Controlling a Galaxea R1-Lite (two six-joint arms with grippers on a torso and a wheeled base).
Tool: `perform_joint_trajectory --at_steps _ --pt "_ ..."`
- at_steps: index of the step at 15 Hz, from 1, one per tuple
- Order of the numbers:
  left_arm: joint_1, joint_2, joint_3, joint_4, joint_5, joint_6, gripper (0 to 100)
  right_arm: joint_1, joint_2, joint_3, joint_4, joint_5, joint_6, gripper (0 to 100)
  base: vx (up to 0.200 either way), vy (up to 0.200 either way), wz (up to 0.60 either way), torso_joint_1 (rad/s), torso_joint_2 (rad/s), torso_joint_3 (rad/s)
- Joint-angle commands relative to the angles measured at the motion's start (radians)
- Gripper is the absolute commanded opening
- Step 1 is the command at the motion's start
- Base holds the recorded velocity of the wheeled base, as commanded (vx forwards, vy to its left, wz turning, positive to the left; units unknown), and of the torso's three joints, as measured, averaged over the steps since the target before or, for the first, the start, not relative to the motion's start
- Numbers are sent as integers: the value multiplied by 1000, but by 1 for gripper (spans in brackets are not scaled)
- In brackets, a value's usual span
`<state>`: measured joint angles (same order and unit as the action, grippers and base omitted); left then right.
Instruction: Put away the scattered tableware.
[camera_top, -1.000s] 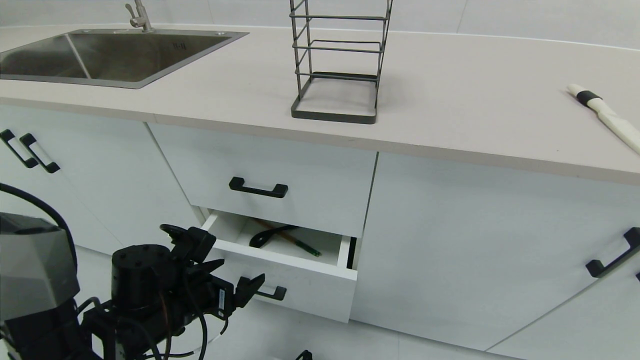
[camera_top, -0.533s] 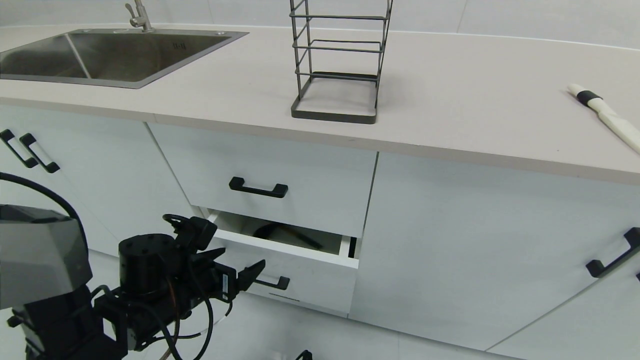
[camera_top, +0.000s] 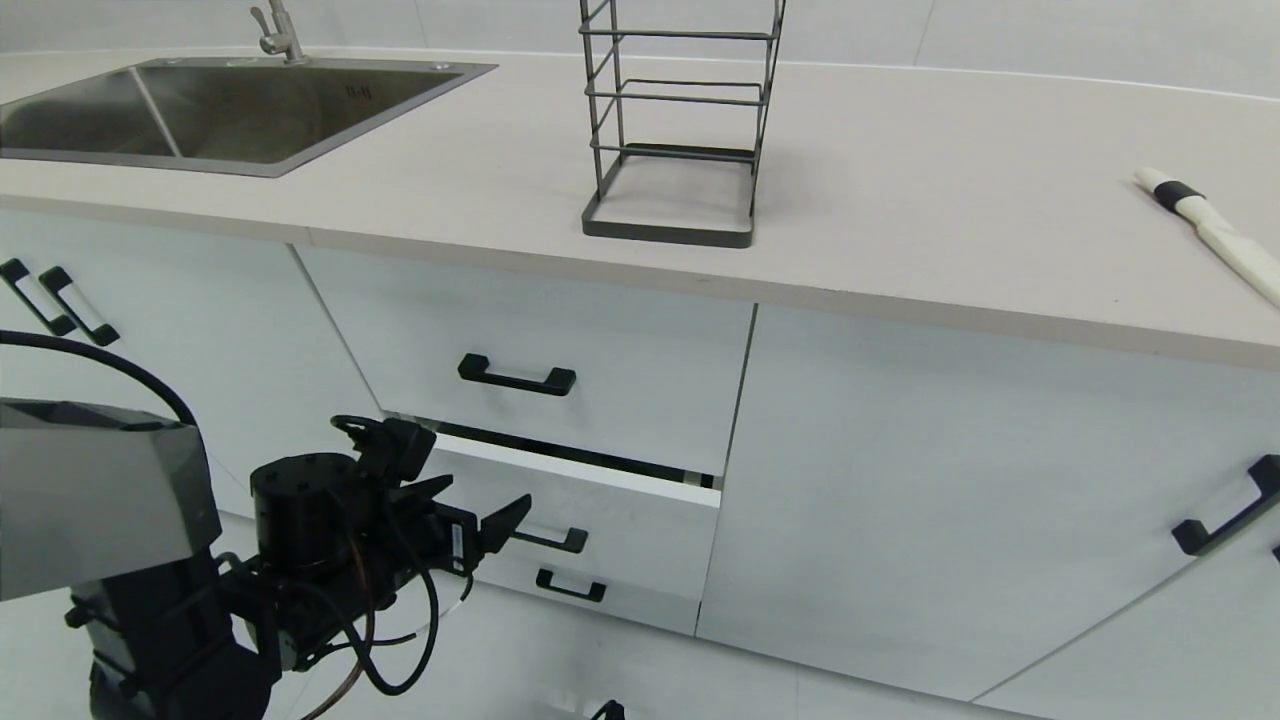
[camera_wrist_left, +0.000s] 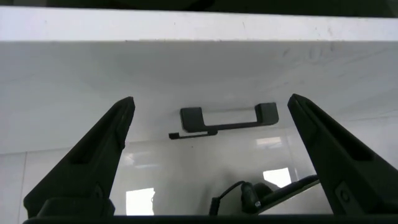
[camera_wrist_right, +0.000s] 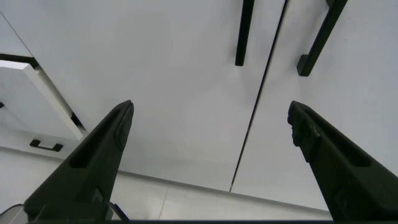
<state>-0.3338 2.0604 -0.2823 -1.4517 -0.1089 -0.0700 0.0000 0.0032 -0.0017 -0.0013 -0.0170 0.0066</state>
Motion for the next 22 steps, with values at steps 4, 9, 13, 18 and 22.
perform_joint_trajectory --at_steps 4,9,13,18,22 --pt "2 14 -32 1 0 1 100 0 1 0 0 0 0 100 0 0 0 0 0 0" --pt "4 32 -92 -1 0 3 100 0 1 0 0 0 0 100 0 0 0 0 0 0" --pt "6 41 -107 -6 -2 6 100 0 1 0 0 0 1 100 0 0 0 0 0 0" --pt "12 29 -58 -56 -5 4 100 0 3 0 0 0 1 100 0 0 0 0 0 0" --pt "-28 -206 135 -82 -9 -5 100 0 1 0 0 0 0 100 0 0 0 0 0 0"
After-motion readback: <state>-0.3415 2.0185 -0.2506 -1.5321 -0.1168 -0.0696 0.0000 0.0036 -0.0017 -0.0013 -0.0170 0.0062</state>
